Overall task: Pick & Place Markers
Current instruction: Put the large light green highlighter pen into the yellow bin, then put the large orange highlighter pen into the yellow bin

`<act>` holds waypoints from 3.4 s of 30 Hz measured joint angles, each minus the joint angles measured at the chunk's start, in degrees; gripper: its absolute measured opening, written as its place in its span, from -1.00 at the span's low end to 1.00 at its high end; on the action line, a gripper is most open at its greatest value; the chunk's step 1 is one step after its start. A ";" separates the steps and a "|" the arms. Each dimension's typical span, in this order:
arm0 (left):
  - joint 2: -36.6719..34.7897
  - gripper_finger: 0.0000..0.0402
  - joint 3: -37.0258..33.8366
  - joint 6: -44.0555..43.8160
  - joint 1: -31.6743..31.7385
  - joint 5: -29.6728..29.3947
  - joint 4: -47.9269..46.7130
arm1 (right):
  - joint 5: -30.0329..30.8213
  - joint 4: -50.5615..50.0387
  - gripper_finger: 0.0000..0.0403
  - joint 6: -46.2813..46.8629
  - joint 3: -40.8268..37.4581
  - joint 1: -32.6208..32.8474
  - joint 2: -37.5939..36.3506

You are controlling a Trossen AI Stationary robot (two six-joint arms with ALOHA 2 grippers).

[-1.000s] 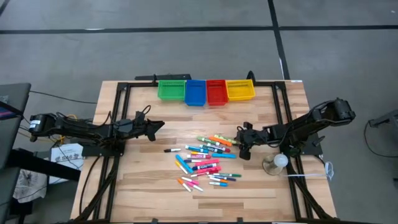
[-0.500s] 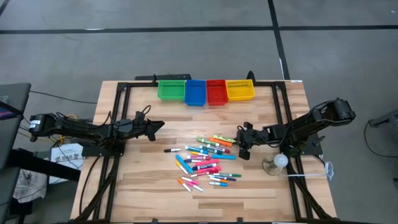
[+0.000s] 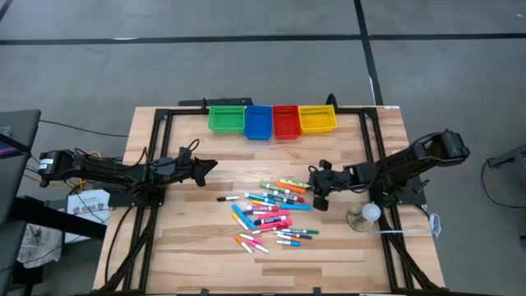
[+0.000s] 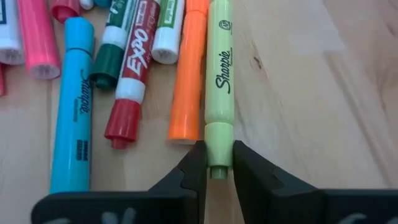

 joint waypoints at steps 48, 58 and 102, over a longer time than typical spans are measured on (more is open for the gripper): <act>0.00 -0.67 0.00 0.00 -0.02 0.00 -0.02 | -0.82 -39.69 -0.74 -29.72 31.42 -47.84 -7.38; 0.00 -0.67 0.00 0.00 0.00 0.00 0.00 | -4.44 -39.39 -0.74 -32.57 31.41 -49.87 3.71; 0.00 -0.67 -0.02 0.00 -0.01 0.00 -0.02 | 0.20 -38.30 -0.30 -32.59 31.35 -49.85 -2.34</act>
